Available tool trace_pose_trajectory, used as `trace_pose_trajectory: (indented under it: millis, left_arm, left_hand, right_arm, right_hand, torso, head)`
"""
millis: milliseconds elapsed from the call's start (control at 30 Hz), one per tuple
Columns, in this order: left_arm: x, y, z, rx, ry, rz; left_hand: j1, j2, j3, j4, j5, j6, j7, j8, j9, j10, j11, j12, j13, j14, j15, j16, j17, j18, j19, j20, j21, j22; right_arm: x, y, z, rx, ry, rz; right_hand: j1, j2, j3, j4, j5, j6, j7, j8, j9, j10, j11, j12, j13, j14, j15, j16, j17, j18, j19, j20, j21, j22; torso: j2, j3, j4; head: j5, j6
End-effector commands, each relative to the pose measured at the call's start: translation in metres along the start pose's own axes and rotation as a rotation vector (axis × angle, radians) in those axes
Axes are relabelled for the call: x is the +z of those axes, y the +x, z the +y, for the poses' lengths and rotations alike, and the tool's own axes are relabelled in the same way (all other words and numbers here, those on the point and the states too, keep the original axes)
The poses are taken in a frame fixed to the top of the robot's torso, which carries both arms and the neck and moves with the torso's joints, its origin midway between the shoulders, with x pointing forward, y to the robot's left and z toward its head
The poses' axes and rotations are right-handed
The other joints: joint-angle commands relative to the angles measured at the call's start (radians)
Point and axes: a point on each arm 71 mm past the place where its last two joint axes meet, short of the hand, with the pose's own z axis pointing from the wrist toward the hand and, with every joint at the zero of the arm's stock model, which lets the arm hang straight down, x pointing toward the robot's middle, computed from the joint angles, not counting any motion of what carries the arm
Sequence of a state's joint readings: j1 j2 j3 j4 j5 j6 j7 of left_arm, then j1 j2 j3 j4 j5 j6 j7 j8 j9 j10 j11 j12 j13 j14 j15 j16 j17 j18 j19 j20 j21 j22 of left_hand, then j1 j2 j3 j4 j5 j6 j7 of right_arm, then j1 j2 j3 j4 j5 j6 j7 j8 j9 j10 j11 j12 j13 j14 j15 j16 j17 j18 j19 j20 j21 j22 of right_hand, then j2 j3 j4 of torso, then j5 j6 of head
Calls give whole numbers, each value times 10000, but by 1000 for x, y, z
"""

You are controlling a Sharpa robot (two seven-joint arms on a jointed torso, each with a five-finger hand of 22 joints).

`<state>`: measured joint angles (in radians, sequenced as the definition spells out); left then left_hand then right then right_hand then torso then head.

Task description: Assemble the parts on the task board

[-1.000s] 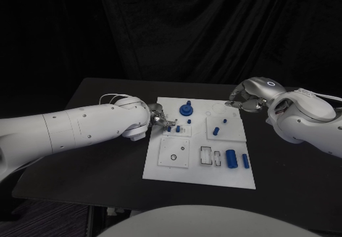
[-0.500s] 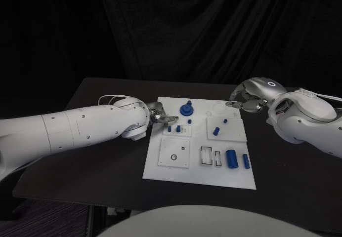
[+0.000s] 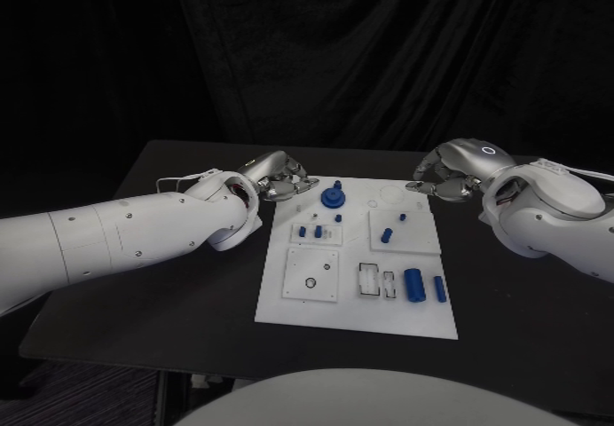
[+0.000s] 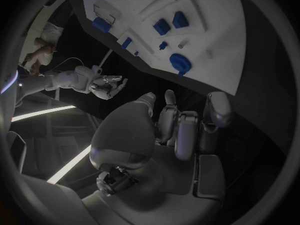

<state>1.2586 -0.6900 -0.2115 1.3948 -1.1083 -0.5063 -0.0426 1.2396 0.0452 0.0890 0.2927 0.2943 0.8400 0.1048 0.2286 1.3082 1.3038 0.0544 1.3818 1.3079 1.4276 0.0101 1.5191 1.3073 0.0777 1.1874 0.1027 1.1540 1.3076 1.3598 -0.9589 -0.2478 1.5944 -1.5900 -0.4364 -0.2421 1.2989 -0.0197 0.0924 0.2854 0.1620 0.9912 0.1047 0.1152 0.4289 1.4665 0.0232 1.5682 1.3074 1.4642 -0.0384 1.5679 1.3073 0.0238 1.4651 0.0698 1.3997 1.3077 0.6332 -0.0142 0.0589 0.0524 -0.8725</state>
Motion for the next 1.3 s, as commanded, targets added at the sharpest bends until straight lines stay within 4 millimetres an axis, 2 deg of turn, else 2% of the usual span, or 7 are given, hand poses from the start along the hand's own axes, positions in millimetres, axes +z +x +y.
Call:
trace_pose_trajectory:
  millis: [33,67,133,267,500,733,1300]
  left_arm:
    - [2,-1,-25,528,3336,-357]
    - [5,2,-28,543,3648,-24]
    - [9,6,-30,544,3900,420]
    - [22,19,-37,875,4346,1576]
    - [40,38,-41,2999,4685,2858]
    - [48,45,-38,4293,4338,3203]
    - [51,47,-38,5302,4068,3128]
  left_hand:
    - [1204,-44,527,-103,41,-672,228,158,240,-2478,280,-1611,673,-1857,333,-816,664,203,-971,174,-655,1051]
    - [1560,-43,757,-37,-154,-823,280,244,218,-2987,382,-1968,477,-2351,415,-1028,415,202,-1177,234,-744,1017]
    - [2632,-195,1536,-237,-337,-1445,302,19,-27,-7098,760,-4879,-972,-6246,709,-2910,-1679,163,-1610,421,-945,949]
    - [3689,-381,2689,-634,-220,-1819,745,-395,-629,-8201,915,-7170,-2736,-5503,775,-2731,-1682,93,-935,527,-79,1178]
    - [3513,-1234,3443,-826,-1595,-1911,-19,-1689,-4399,-7601,469,-9100,-5419,-2562,194,-2108,-1510,-133,1608,371,2012,1771]
    - [3289,-1473,2821,-1098,-1977,-1742,-90,-1660,-6263,-7581,152,-9735,-6643,-2574,-50,-2535,-2343,-158,1828,160,1945,1782]
    - [3049,-1437,2252,-1300,-1547,-847,-388,-1562,-7135,-6966,91,-9469,-7153,-2341,-96,-2419,-2518,-209,2099,85,2025,1870]
  right_arm:
    - [0,0,0,14,74,-100]
    - [0,0,0,14,61,-97]
    - [0,0,1,14,48,-92]
    - [0,0,0,5,31,-66]
    - [-1,1,0,-3,26,-24]
    - [0,1,-1,-24,58,-3]
    - [1,0,-1,-9,20,-106]
  right_hand:
    - [96,-29,6,-35,55,56,4,-56,-17,1042,75,26,2634,1066,37,29,2634,176,268,48,-36,2086]
    - [96,-29,6,-35,55,56,4,-56,-17,1042,75,26,2634,1066,37,29,2634,176,268,48,-36,2086]
    - [95,-24,6,-29,60,60,3,-57,-17,1042,76,26,2634,1066,37,29,2634,176,269,48,-34,2087]
    - [99,-20,9,-30,70,62,2,-57,-17,1042,75,26,2634,1066,37,29,2634,176,268,48,-37,2086]
    - [107,-19,12,-33,92,65,0,-58,-18,1042,73,26,2634,1066,37,29,2634,176,268,48,-37,2086]
    - [117,-21,14,-38,115,70,-2,-57,-17,1042,72,26,2634,1066,37,29,2634,178,264,48,-45,2083]
    - [130,-30,14,-43,162,73,-3,-60,-19,1042,71,26,2634,1066,36,29,2634,180,261,47,-52,2081]
  torso:
    - [2,-4,-9]
    - [8,-2,-13]
    - [15,-3,-6]
    - [32,-7,1]
    - [63,-7,-32]
    - [140,-53,-104]
    - [289,-34,-261]
  head:
    - [-13,-2]
    - [-22,-2]
    - [-54,-2]
    - [-109,-2]
    - [-192,-2]
    - [-187,-2]
    - [-130,-2]
